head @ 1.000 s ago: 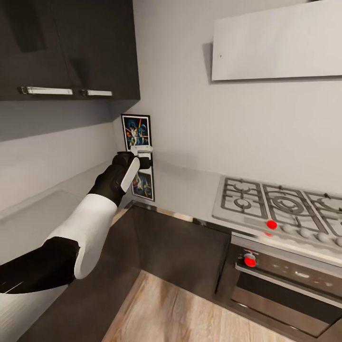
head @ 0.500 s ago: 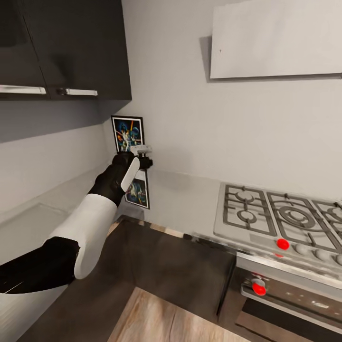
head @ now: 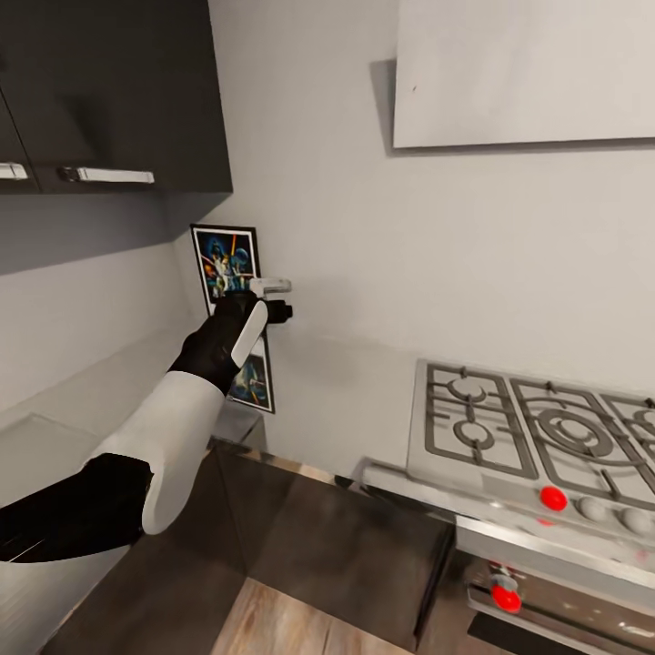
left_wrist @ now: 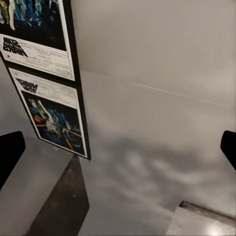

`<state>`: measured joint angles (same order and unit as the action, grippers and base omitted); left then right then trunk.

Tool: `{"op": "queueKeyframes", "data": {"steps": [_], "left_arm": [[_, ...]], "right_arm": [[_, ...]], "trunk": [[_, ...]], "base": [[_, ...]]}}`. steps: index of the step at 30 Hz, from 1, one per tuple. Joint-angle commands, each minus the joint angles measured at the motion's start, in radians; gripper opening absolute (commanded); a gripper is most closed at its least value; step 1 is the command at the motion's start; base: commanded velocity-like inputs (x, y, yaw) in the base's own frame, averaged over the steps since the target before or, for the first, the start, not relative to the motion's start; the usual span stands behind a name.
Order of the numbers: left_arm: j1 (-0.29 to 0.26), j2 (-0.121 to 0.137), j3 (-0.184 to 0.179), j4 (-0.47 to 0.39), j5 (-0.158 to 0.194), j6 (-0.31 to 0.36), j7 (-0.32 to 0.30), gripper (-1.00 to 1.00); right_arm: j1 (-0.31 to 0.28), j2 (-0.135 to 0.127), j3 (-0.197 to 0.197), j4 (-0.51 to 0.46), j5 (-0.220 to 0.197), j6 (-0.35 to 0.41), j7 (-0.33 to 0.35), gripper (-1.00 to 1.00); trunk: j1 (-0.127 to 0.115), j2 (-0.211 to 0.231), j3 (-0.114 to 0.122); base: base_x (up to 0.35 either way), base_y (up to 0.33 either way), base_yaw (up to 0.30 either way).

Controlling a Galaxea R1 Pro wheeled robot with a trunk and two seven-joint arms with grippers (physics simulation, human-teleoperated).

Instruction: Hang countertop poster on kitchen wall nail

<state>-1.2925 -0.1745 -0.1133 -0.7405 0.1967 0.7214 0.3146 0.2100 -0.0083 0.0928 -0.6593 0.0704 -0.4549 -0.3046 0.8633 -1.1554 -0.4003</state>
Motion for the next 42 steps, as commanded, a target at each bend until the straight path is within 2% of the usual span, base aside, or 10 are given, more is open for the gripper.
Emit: {"op": "queueKeyframes", "data": {"steps": [1,12,26,29,35,42], "left_arm": [[-0.001,0.000,-0.002,-0.001,0.010,0.003,0.009,1.00],[-0.001,0.000,-0.001,-0.002,0.010,0.003,0.009,1.00],[-0.001,0.000,-0.002,-0.002,0.010,0.003,0.009,1.00],[-0.001,0.000,-0.001,-0.003,0.010,0.003,0.009,1.00],[-0.001,0.000,0.000,-0.005,0.010,0.003,0.009,1.00],[-0.001,0.000,-0.001,-0.005,0.010,0.003,0.009,1.00]], "right_arm": [[0.000,-0.001,0.004,-0.001,0.008,0.002,-0.010,1.00],[0.000,-0.002,0.004,0.000,0.008,0.001,-0.008,1.00],[0.000,-0.002,0.004,0.000,0.009,0.002,-0.008,1.00],[0.000,-0.001,0.004,0.033,0.008,0.003,-0.007,1.00],[0.000,-0.003,0.001,0.208,0.000,0.001,-0.007,1.00],[0.000,0.000,0.001,0.267,-0.003,0.001,-0.007,1.00]], "trunk": [[0.001,-0.001,-0.001],[0.001,-0.001,-0.001],[0.001,-0.001,-0.001],[0.001,-0.001,-0.001],[0.001,-0.001,-0.001],[0.001,-0.001,-0.001]], "base": [[0.318,0.000,-0.002],[0.125,0.000,0.000],[0.291,0.000,0.000],[0.066,0.000,0.000],[0.035,0.020,0.000],[0.163,0.163,0.000]]}}
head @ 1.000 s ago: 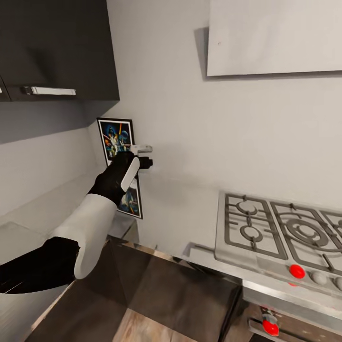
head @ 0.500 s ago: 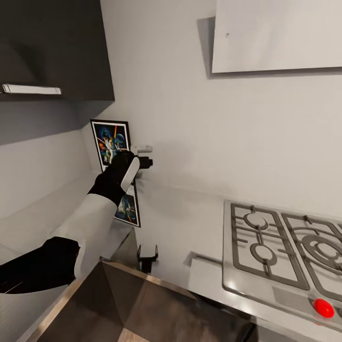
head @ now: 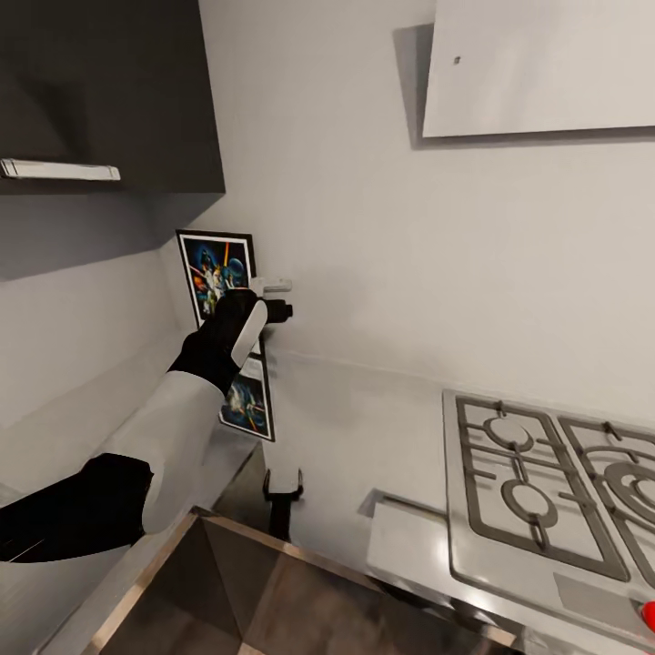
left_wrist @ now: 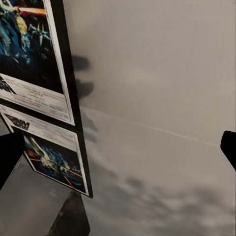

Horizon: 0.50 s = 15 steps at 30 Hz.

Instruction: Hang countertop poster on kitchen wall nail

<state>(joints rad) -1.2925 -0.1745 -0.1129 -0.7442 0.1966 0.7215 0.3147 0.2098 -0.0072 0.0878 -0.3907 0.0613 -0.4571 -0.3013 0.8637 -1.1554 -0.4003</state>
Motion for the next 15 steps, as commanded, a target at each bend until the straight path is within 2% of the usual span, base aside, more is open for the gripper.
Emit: {"op": "queueKeyframes", "data": {"steps": [1,8,15], "left_arm": [[-0.001,0.000,-0.002,-0.001,0.010,0.003,0.009,1.00],[-0.001,0.000,-0.001,-0.004,0.010,0.003,0.009,1.00],[-0.001,0.000,-0.002,-0.004,0.010,0.003,0.009,1.00]], "right_arm": [[0.000,-0.001,0.006,0.000,0.006,0.003,-0.010,1.00],[0.000,0.001,0.006,0.006,0.006,0.003,-0.010,1.00],[0.000,0.001,0.006,0.007,0.006,0.003,-0.010,1.00]], "trunk": [[0.000,-0.001,-0.001],[0.000,-0.001,-0.001],[0.000,-0.001,-0.001]], "base": [[0.087,0.086,0.000],[0.039,0.033,0.000],[0.138,0.005,0.000]]}}
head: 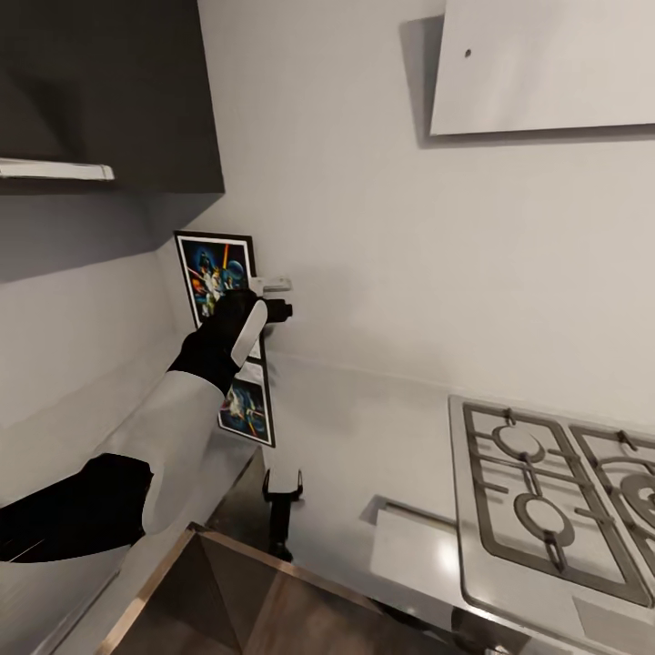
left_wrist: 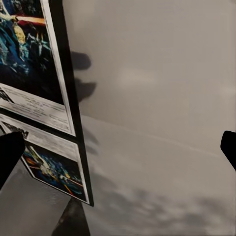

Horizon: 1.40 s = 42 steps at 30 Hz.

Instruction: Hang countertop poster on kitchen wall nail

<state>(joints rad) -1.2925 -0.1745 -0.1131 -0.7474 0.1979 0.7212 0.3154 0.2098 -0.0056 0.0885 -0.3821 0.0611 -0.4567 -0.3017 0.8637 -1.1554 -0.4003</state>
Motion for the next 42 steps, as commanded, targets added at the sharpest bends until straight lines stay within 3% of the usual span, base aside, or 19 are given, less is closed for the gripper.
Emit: {"op": "queueKeyframes", "data": {"steps": [1,17,24,31,34,38,39,40,42], "left_arm": [[-0.001,0.000,-0.002,-0.001,0.009,0.003,0.008,1.00],[-0.001,0.000,-0.001,-0.004,0.008,0.003,0.014,1.00],[-0.001,0.000,-0.002,-0.021,0.009,0.004,0.204,1.00],[-0.001,0.005,-0.004,0.030,0.006,-0.001,0.268,1.00],[-0.001,0.008,-0.013,0.121,-0.060,-0.006,0.322,1.00],[-0.010,0.000,-0.018,0.148,-0.093,-0.005,0.332,1.00],[-0.025,0.000,-0.018,0.153,-0.097,-0.005,0.333,1.00],[-0.082,0.000,-0.019,0.221,-0.103,-0.005,0.335,1.00],[-0.109,0.000,-0.019,0.259,-0.104,-0.005,0.336,1.00]], "right_arm": [[0.000,-0.001,0.005,-0.002,0.006,0.003,-0.010,1.00],[0.000,-0.001,0.008,0.000,0.008,0.003,-0.010,1.00],[0.000,-0.001,0.008,0.000,0.008,0.003,-0.010,1.00],[0.000,-0.001,0.008,-0.001,0.008,0.003,-0.010,1.00],[0.000,-0.001,0.008,-0.001,0.008,0.002,-0.010,1.00],[0.000,-0.001,0.008,-0.001,0.008,0.002,-0.011,1.00],[0.000,-0.002,0.008,-0.001,0.008,0.002,-0.011,1.00],[0.000,-0.001,0.008,-0.002,0.008,0.002,-0.011,1.00],[0.000,-0.002,0.007,-0.001,0.008,0.001,-0.011,1.00]], "trunk": [[0.000,-0.001,-0.001],[0.000,-0.001,-0.001],[0.000,-0.001,-0.001],[0.000,-0.001,-0.001],[0.000,-0.001,-0.002],[0.000,-0.001,-0.007],[0.000,-0.001,-0.009],[0.000,-0.001,-0.010],[0.000,-0.001,-0.013]], "base": [[0.072,0.002,0.000],[0.117,-0.055,0.000],[0.004,-0.002,0.000],[0.000,0.000,0.000],[0.000,0.000,0.000],[0.000,0.000,0.000],[0.000,0.000,0.000],[0.000,0.000,0.000],[0.000,0.000,0.000]]}}
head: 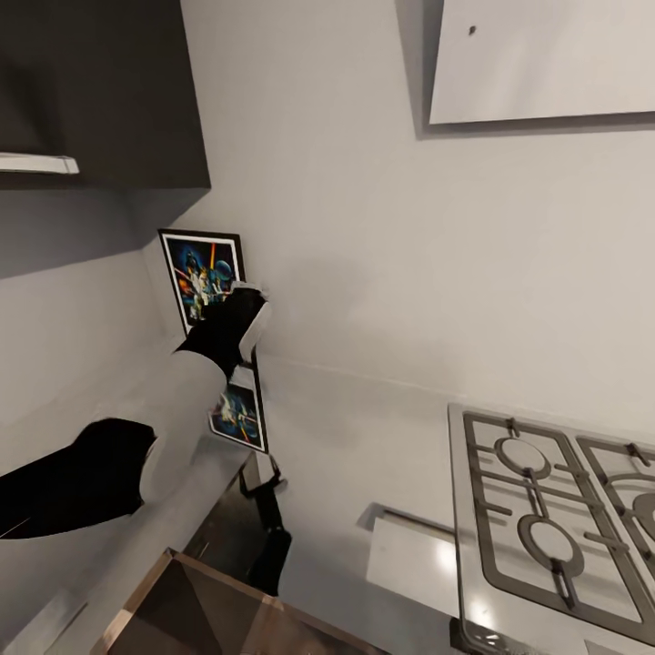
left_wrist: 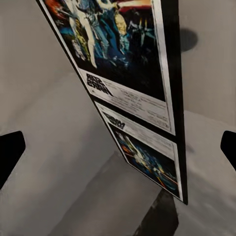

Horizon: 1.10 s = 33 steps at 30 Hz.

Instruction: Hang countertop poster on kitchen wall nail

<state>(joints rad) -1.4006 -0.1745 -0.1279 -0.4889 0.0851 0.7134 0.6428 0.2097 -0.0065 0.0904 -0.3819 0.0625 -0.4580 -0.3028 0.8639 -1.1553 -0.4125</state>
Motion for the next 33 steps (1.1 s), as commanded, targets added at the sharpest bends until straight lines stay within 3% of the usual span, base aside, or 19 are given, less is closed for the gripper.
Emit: {"op": "queueKeyframes", "data": {"steps": [1,9,12,21,33], "left_arm": [[-0.047,0.000,-0.004,0.049,0.009,0.003,0.008,1.00],[-0.190,0.005,-0.003,0.158,0.009,0.003,0.009,1.00],[-0.202,0.007,-0.003,0.160,0.009,0.001,0.009,1.00],[-0.214,0.009,0.001,0.164,0.010,-0.098,0.008,1.00],[-0.215,0.006,0.000,0.163,0.013,-0.115,0.008,1.00]], "right_arm": [[0.000,-0.001,0.005,-0.002,0.007,0.003,-0.010,1.00],[0.000,-0.001,0.005,-0.003,0.007,0.002,-0.010,1.00],[0.000,-0.001,0.005,-0.003,0.007,0.002,-0.010,1.00],[0.000,-0.001,0.005,-0.002,0.007,0.002,-0.010,1.00],[0.000,-0.001,0.005,-0.002,0.007,0.002,-0.010,1.00]], "trunk": [[0.000,-0.001,-0.003],[0.000,-0.001,-0.015],[0.000,-0.001,-0.020],[0.000,-0.001,-0.034],[0.000,-0.001,-0.052]], "base": [[0.000,0.000,0.000],[0.000,0.000,0.000],[0.000,0.000,0.000],[0.000,0.000,0.000],[0.000,0.000,0.000]]}}
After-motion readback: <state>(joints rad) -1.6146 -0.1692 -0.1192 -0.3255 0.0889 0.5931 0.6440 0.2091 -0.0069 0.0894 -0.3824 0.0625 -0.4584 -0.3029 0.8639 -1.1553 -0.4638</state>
